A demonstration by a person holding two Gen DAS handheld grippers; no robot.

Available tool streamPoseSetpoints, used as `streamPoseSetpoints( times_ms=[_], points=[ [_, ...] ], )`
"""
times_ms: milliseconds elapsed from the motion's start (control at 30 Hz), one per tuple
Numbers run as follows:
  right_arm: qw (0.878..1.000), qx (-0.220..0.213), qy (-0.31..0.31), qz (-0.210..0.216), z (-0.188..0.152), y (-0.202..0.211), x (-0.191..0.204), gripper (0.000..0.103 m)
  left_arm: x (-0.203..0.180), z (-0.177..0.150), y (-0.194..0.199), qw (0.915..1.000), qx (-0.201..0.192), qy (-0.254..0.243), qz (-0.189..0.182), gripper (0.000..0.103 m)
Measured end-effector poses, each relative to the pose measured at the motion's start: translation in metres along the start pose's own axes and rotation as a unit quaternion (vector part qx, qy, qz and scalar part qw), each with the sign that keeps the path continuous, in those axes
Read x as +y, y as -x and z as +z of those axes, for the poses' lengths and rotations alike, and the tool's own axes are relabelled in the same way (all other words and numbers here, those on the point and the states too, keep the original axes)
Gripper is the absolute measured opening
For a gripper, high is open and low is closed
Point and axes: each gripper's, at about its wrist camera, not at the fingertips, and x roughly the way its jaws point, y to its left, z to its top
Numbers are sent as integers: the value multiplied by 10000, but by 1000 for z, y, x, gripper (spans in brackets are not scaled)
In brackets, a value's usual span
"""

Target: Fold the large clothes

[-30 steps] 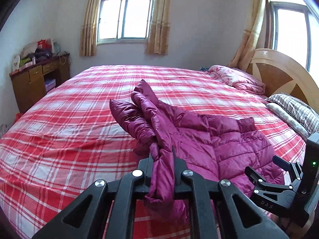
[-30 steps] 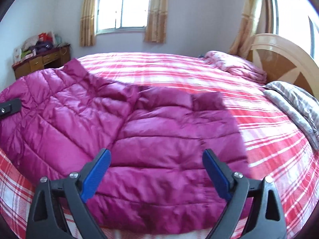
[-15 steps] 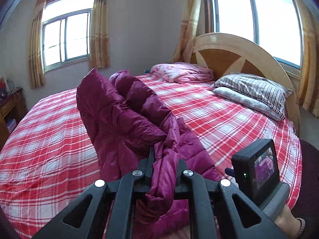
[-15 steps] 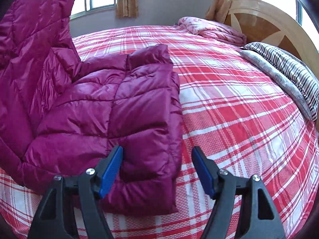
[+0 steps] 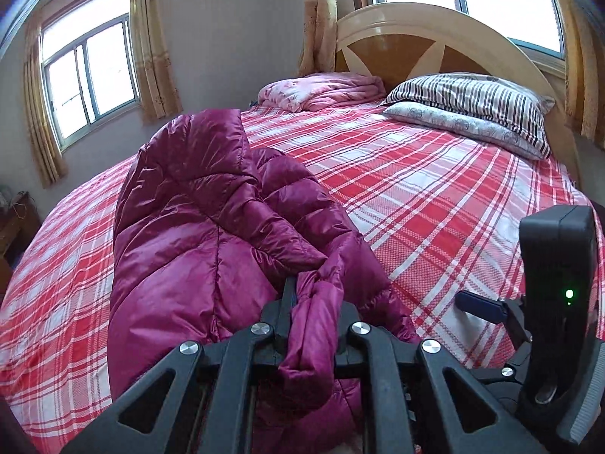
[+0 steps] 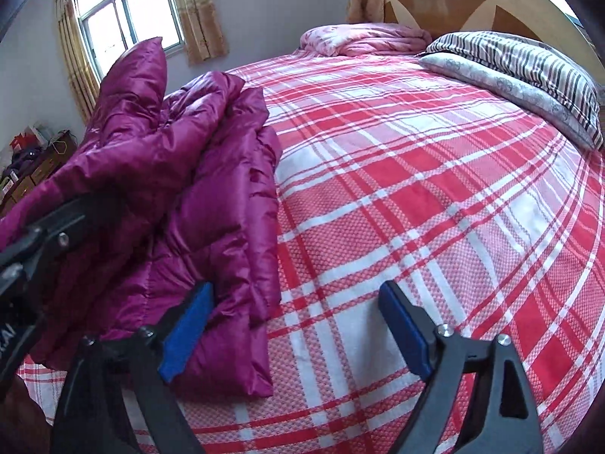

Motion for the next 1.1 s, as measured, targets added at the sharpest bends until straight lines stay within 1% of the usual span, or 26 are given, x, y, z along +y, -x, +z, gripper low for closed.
streamPoseSetpoints(
  times_ms=[100, 200, 267, 300, 333, 367, 433, 467, 500, 533, 567, 600, 633, 667, 733, 767, 800, 833, 900, 933, 967, 1000, 1033, 1100],
  points=[
    [9997, -166, 54, -171, -6, -1, 4, 92, -8, 2, -3, 9997, 6, -222, 116, 14],
    [9996, -248, -78, -100, -8, 0, 0, 93, -17, 10, 3, 9987, -93, -416, 275, 18],
    [9994, -301, -144, -52, -11, 3, -2, 93, -24, 17, 9, 9978, -306, -502, 314, 30],
    [9993, -334, -166, -42, -12, 4, -3, 93, -26, 20, 15, 9969, -445, -539, 363, 47],
    [9991, -368, -219, -16, -13, 5, -4, 93, -26, 22, 23, 9953, -621, -539, 510, 56],
    [9989, -381, -255, 8, -13, 5, -6, 93, -26, 26, 36, 9926, -904, -498, 637, 60],
    [9990, -377, -226, -14, -12, 5, -5, 93, -19, 33, 65, 9869, -1442, -350, 628, 73],
    [9991, -378, -215, -24, -12, 3, -5, 93, -14, 36, 83, 9811, -1789, -281, 679, 76],
    [9991, -379, -205, -32, -12, 3, -4, 93, -7, 39, 99, 9740, -2103, -201, 822, 81],
    [9991, -377, -196, -38, -11, 3, -4, 94, 5, 42, 113, 9654, -2415, -67, 980, 91],
    [9991, -375, -192, -39, -11, 2, -4, 94, 18, 44, 120, 9589, -2591, 77, 1152, 96],
    [9991, -376, -193, -37, -11, 2, -4, 94, 33, 47, 121, 9549, -2615, 223, 1390, 101],
    [9991, -379, -191, -41, -11, 3, -4, 94, 51, 50, 113, 9553, -2465, 344, 1596, 101],
    [9991, -380, -184, -56, -11, 3, -4, 94, 69, 52, 100, 9580, -2215, 449, 1764, 101],
    [9990, -391, -175, -95, -11, 4, -3, 94, 106, 50, 63, 9604, -1576, 711, 2187, 101],
    [9990, -392, -186, -102, -11, 5, -3, 94, 126, 45, 38, 9626, -1161, 893, 2278, 101],
    [9989, -394, -213, -97, -11, 6, -3, 94, 142, 40, 15, 9645, -791, 1053, 2290, 101],
    [9989, -397, -257, -71, -11, 7, -4, 94, 158, 32, -10, 9641, -408, 1224, 2322, 101],
    [9986, -407, -332, -31, -9, 10, -8, 93, 174, 16, -48, 9650, 153, 1362, 2237, 101],
    [9980, -470, -425, -32, -7, 15, -13, 93, 179, 9, -60, 9641, 300, 1432, 2214, 101],
    [9971, -567, -508, -53, -4, 21, -16, 91, 180, 4, -68, 9657, 329, 1535, 2068, 101],
    [9957, -712, -594, -94, 1, 30, -21, 88, 179, 1, -69, 9671, 287, 1643, 1923, 101],
    [9940, -861, -663, -134, 6, 40, -25, 87, 176, -1, -70, 9677, 215, 1688, 1861, 101],
    [9891, -1246, -785, -4, 21, 63, -31, 86, 160, 2, -71, 9726, 70, 1496, 1777, 101]
  ],
)
